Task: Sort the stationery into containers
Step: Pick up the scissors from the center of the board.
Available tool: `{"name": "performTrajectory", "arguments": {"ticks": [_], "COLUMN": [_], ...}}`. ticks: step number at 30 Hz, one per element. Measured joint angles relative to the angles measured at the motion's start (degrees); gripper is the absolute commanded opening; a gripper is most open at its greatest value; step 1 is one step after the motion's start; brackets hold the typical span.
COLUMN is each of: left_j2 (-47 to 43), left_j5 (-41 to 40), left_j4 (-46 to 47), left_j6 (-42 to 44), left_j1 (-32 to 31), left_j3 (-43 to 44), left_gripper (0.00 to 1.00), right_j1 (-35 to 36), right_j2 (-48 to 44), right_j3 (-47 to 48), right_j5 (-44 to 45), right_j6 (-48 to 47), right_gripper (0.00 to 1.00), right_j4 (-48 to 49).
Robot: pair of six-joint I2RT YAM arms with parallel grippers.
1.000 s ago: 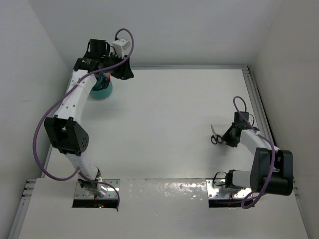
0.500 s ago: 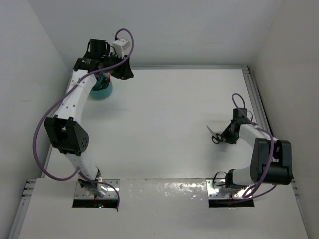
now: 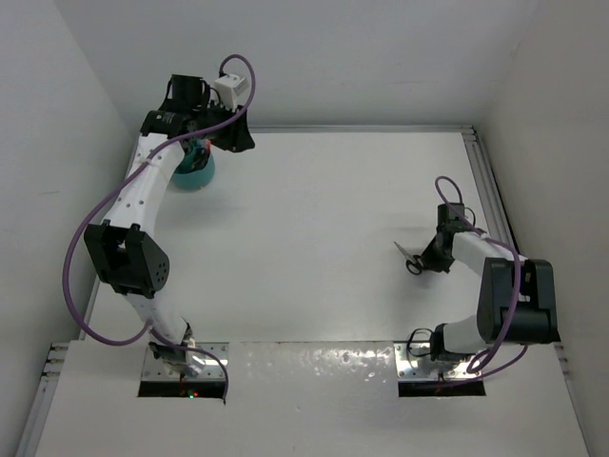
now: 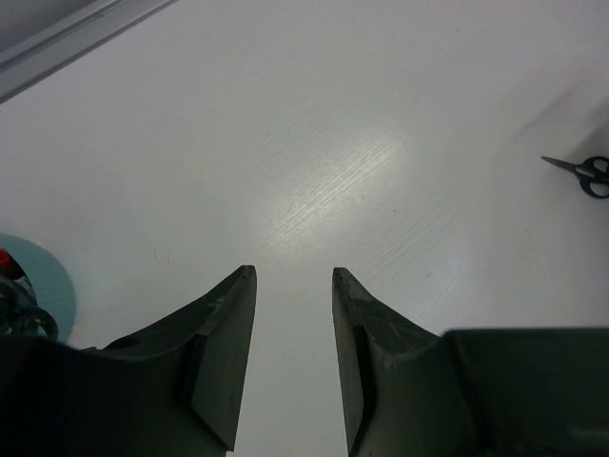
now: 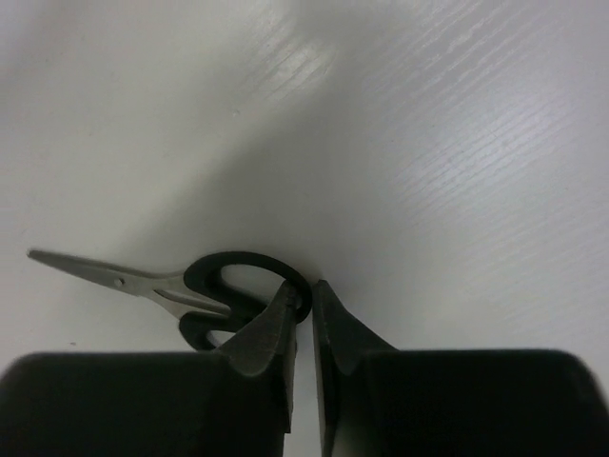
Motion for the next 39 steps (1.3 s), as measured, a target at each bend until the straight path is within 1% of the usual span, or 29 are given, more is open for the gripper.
{"name": "performTrajectory", "arguments": {"ticks": [1, 2, 8, 10, 12, 14, 15, 18, 23, 27, 30, 32, 39], "left_j2": [0.0, 0.0, 0.0, 0.0, 0.0, 0.0, 0.0, 0.0, 0.0, 0.0, -0.1, -0.2, -0.2], "left_j5": [-0.1, -0.1, 0.5, 1.5, 3.3, 5.4, 6.4, 9.9, 14.9, 18.5, 20.6, 21.2, 19.8], "left_j4": [0.0, 0.0, -0.1, -0.2, -0.4, -1.2, -1.6, -4.3, -9.0, -12.0, -11.2, -10.1, -3.5], "left_j6": [0.0, 0.0, 0.6, 1.4, 2.6, 4.1, 5.0, 9.6, 17.6, 21.7, 20.9, 19.0, 9.6], "left_j1": [0.0, 0.0, 0.0, 0.0, 0.0, 0.0, -0.1, -0.8, -3.7, -6.8, -8.5, -9.2, -10.1], "left_j3": [0.0, 0.0, 0.0, 0.1, 0.1, 0.3, 0.5, 1.7, 3.2, 3.1, 1.9, 0.4, -3.6], "left_gripper": [0.36, 0.36, 0.36, 0.39, 0.44, 0.48, 0.53, 0.61, 0.64, 0.67, 0.67, 0.67, 0.67], "right_j1": [0.0, 0.0, 0.5, 1.6, 3.2, 5.6, 7.2, 12.4, 20.5, 27.3, 31.7, 34.5, 44.0], "right_j2": [0.1, 0.1, -1.8, -3.4, -5.6, -8.4, -9.6, -11.7, -11.6, -8.7, -5.0, -2.5, 2.6], "right_j3": [0.0, 0.0, -1.4, -2.0, -1.9, -0.7, 0.4, 5.9, 13.7, 20.4, 25.8, 29.1, 35.5], "right_j5": [-0.1, -0.3, -0.1, 1.3, 2.8, 4.4, 5.2, 6.6, 6.9, 3.6, 0.8, -0.9, -5.1], "right_j6": [0.1, 0.1, -2.4, -4.7, -7.4, -10.8, -13.0, -19.4, -27.7, -32.6, -35.4, -37.2, -42.2], "right_gripper": [0.02, 0.0, 0.0, 0.0, 0.0, 0.0, 0.0, 0.0, 0.0, 0.0, 0.0, 0.0, 0.0], "right_j4": [0.3, 0.7, 2.4, 1.4, 0.3, -0.6, -0.8, -0.2, 2.8, 6.7, 9.2, 11.0, 15.0]}}
